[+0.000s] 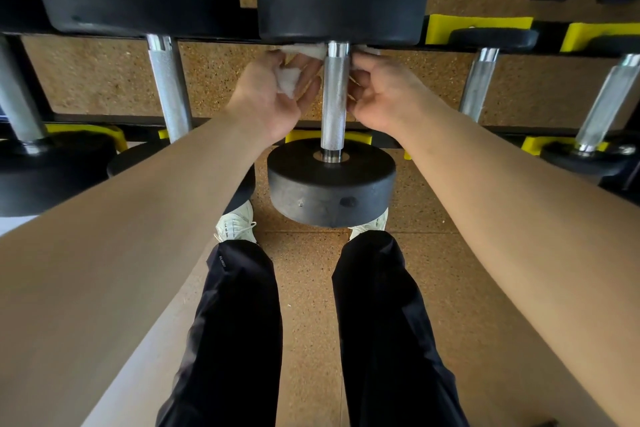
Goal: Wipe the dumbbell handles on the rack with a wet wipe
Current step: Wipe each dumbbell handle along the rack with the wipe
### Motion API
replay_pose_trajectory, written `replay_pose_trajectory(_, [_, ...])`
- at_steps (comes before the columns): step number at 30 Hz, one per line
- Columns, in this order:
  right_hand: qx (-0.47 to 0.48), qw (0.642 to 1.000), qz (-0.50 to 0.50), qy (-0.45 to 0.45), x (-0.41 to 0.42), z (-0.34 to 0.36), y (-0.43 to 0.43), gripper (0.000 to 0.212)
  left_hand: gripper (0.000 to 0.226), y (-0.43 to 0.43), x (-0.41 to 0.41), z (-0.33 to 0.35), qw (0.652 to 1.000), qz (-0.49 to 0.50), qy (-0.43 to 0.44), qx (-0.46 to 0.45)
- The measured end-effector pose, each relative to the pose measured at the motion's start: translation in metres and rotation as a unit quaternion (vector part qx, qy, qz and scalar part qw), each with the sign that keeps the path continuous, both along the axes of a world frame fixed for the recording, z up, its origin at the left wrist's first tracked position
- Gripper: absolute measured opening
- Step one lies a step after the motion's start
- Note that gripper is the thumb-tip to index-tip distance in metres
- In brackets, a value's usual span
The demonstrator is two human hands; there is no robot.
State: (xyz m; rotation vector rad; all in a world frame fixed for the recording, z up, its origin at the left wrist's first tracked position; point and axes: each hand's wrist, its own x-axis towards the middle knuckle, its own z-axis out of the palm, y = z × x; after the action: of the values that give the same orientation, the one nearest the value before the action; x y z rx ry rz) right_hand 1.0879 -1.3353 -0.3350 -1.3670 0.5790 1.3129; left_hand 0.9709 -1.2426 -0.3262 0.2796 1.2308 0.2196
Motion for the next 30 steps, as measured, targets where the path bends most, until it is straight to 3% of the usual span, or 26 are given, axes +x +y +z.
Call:
replay_pose_trajectory(4, [0.013,1.000,-0.005,0.005,0.000,0.006,-0.009,0.010,0.019,0.000,-0.003,0.002,0.998,0.004,0.050,0.026])
replay_pose_trajectory(8, [0.007,0.991,-0.131,0.004,0.014,0.009,-0.039,0.040,0.019,-0.010,0.015,0.008,0.991,-0.098,0.078,0.040])
replay_pose_trajectory(10, [0.005,0.989,-0.147,0.000,0.015,0.010,-0.048,0.045,0.018,-0.013,0.021,0.008,0.991,-0.089,0.089,0.040])
replay_pose_trajectory(16, [0.013,0.999,-0.028,-0.012,-0.004,0.014,-0.023,0.030,0.017,0.000,-0.012,0.007,0.996,0.042,0.082,0.018])
replay_pose_trajectory(21, [-0.052,0.989,-0.127,-0.047,0.014,0.016,-0.041,0.034,0.018,-0.007,-0.009,0.008,0.986,-0.120,0.084,0.084])
replay_pose_trajectory(23, [-0.063,0.985,-0.145,-0.064,0.018,0.015,-0.053,0.035,0.016,-0.007,-0.005,0.009,0.982,-0.123,0.103,0.100])
replay_pose_trajectory(27, [-0.043,0.996,-0.009,-0.076,0.000,0.011,-0.046,0.035,0.019,0.008,-0.027,0.015,0.990,0.016,0.130,0.051])
replay_pose_trajectory(30, [-0.057,0.992,0.052,-0.101,-0.012,0.010,-0.039,0.027,0.020,0.010,-0.051,0.008,0.981,-0.017,0.169,0.089])
